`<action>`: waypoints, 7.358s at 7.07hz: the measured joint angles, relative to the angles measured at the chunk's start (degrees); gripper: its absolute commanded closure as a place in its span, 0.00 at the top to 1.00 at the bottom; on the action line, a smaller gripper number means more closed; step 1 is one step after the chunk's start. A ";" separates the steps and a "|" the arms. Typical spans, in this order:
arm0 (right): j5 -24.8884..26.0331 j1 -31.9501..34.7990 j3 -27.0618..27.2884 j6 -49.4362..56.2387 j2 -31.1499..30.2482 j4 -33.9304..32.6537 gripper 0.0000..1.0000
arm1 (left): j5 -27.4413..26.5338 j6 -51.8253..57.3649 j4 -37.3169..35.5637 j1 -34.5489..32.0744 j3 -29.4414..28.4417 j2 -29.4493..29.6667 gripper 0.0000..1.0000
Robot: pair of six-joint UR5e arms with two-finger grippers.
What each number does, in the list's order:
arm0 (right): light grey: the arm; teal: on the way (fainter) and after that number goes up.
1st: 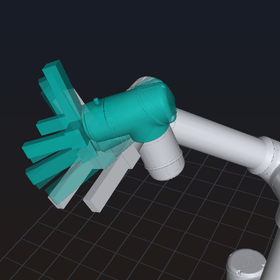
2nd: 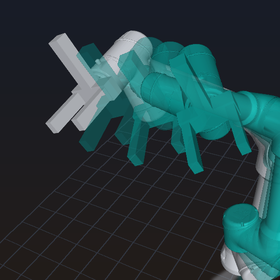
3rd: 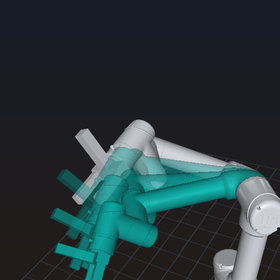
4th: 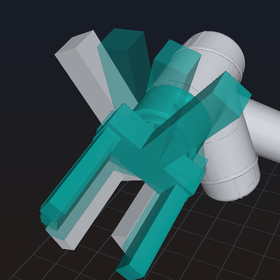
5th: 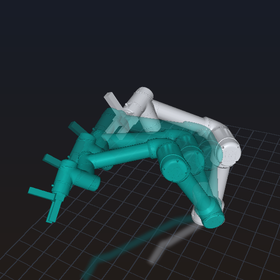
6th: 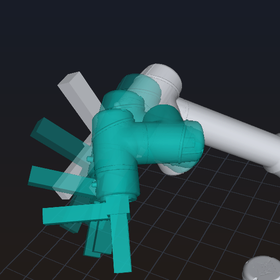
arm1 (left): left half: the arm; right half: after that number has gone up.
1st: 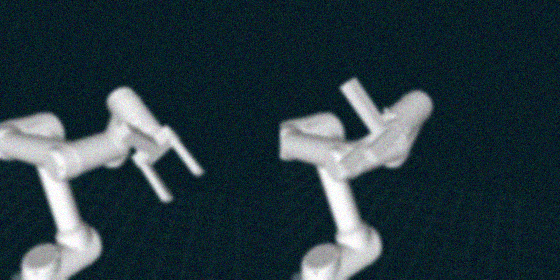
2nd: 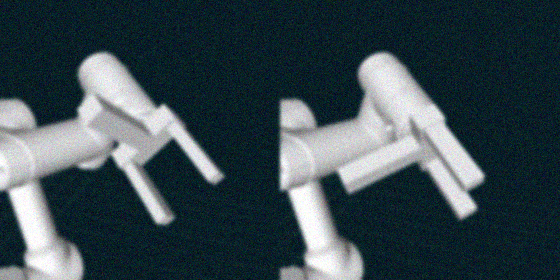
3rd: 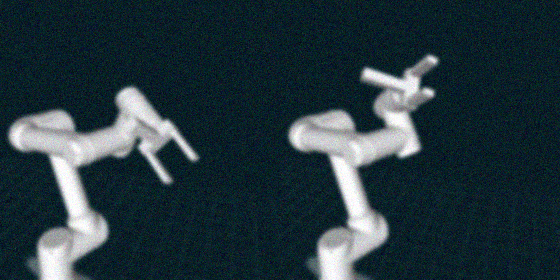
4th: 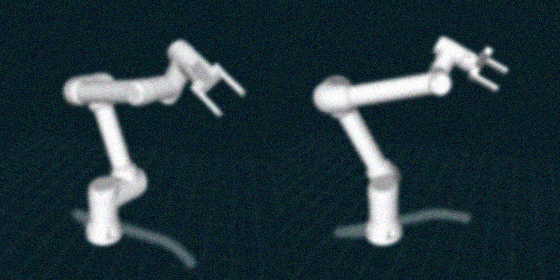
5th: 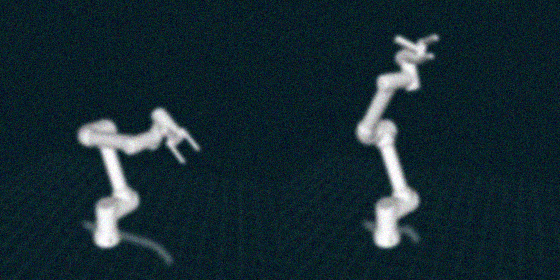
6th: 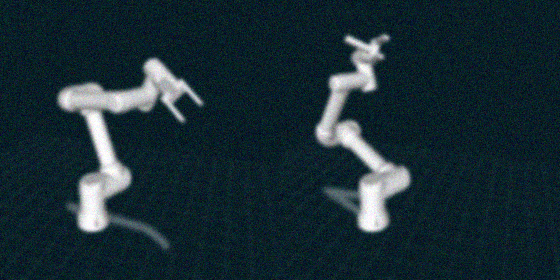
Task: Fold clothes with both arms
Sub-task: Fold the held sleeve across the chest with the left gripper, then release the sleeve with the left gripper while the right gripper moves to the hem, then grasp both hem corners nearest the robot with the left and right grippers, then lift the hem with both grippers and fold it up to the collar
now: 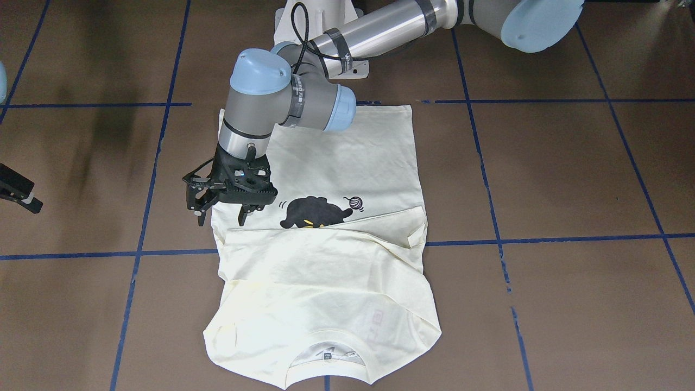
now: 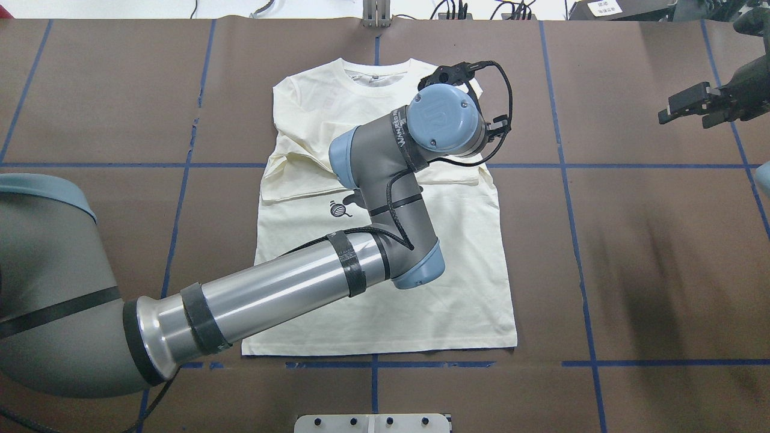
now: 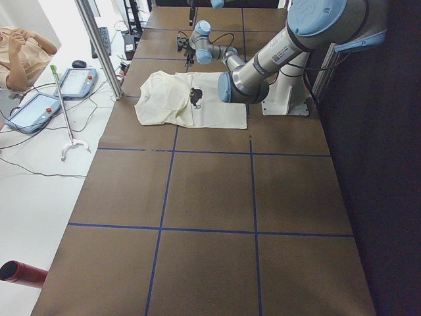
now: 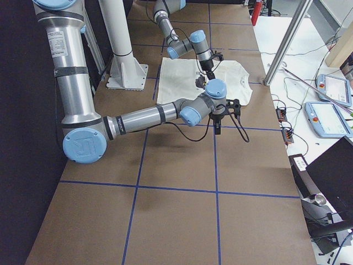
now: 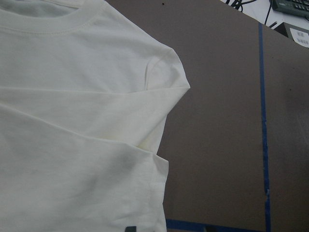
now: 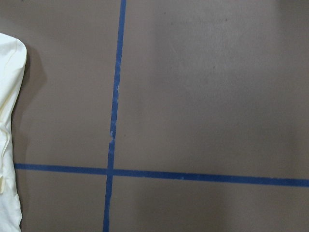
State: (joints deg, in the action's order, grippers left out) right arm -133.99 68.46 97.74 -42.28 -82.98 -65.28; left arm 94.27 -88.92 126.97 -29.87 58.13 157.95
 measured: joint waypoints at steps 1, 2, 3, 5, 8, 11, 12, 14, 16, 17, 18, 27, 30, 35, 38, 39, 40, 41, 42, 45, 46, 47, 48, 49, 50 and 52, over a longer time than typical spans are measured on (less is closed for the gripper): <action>1.00 -3.45 1.32 -5.28 -2.22 2.38 1.00 | 3.29 -0.03 -2.72 -1.26 9.64 -6.25 0.86; 3.90 -8.56 2.06 -14.70 -4.13 7.42 1.00 | 6.24 2.20 -6.53 -3.14 20.74 -14.01 0.83; 9.87 -16.20 3.52 -27.59 -5.22 12.41 0.99 | 8.13 6.70 -9.76 -5.05 30.27 -21.37 0.75; 27.95 -35.82 9.74 -48.05 -6.02 14.28 0.92 | 14.23 11.52 -12.08 -9.66 38.09 -30.73 0.71; 53.47 -61.62 19.04 -65.84 -5.62 -1.13 0.85 | 18.48 12.17 -11.78 -12.67 39.20 -36.00 0.73; 60.40 -68.59 21.05 -71.41 -5.51 -9.93 0.73 | 18.42 12.01 -11.66 -12.89 38.61 -36.45 0.75; 60.74 -68.49 21.10 -71.67 -5.50 -10.63 0.70 | 18.41 11.96 -11.66 -12.87 38.55 -36.47 0.76; 61.67 -66.84 21.08 -71.71 -5.49 -11.18 0.60 | 18.41 11.93 -11.67 -12.84 38.47 -36.48 0.76; 62.93 -66.51 21.01 -71.71 -5.29 -11.34 0.31 | 18.41 11.93 -11.69 -12.81 38.46 -36.54 0.76; 63.17 -66.51 20.97 -71.71 -4.99 -11.36 0.02 | 18.41 11.93 -11.70 -12.80 38.46 -36.55 0.76; 63.34 -66.52 20.86 -71.71 -4.59 -11.36 0.00 | 18.41 11.93 -11.70 -12.80 38.46 -36.57 0.76; 63.07 -63.48 25.77 -71.10 -4.50 -11.37 0.00 | 2.22 -16.27 -18.16 13.90 55.21 -54.90 0.72; 63.14 -63.50 25.75 -71.09 -4.47 -11.39 0.00 | 2.15 -18.07 -21.67 16.04 55.38 -55.23 0.70; 63.31 -63.51 25.82 -71.09 -4.53 -11.39 0.00 | 2.20 -19.61 -22.62 17.52 55.55 -57.57 0.28; 63.34 -63.46 25.83 -71.10 -4.56 -11.36 0.00 | 2.31 -21.18 -23.01 18.03 56.17 -57.65 0.00; 63.38 -63.45 25.84 -71.09 -4.56 -11.37 0.00 | 2.32 -21.25 -23.97 18.12 56.92 -57.69 0.00; 63.40 -63.45 26.02 -71.10 -4.65 -11.38 0.00 | 2.35 -21.28 -26.08 18.19 58.83 -57.66 0.00; 63.37 -63.80 27.04 -71.15 -5.18 -11.42 0.00 | 2.44 -21.29 -28.89 18.23 61.62 -57.57 0.00; 63.33 -65.36 29.29 -71.34 -6.79 -11.44 0.00 | 2.61 -21.30 -30.71 18.28 64.42 -57.52 0.00; 63.51 -70.63 37.93 -71.78 -12.56 -11.43 0.00 | 3.23 -21.21 -34.07 19.12 71.43 -57.84 0.00; 63.37 -68.56 39.05 -71.51 -12.36 -11.41 0.00 | 3.34 -20.33 -35.29 18.86 73.40 -57.71 0.00; 62.93 -65.51 39.00 -70.19 -11.16 -11.43 0.00 | 3.34 -17.47 -35.72 17.00 73.82 -56.68 0.00; 61.30 -60.85 36.83 -66.22 -8.00 -11.45 0.00 | 3.25 -11.98 -35.78 12.85 71.48 -54.18 0.00; 57.39 -54.67 32.18 -61.46 -3.22 -11.43 0.00 | 3.02 -6.18 -35.72 8.74 67.76 -51.58 0.00; 52.17 -47.93 25.99 -56.72 2.15 -11.41 0.00 | 2.86 -1.80 -35.07 5.00 63.60 -49.47 0.00; 45.01 -37.22 12.29 -47.74 12.85 -11.26 0.00 | 2.94 1.43 -29.57 -2.01 52.57 -43.93 0.00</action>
State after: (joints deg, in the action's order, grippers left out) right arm -88.98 31.24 110.03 -90.02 -70.13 -76.53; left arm 97.21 -87.49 97.40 -31.88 110.70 114.01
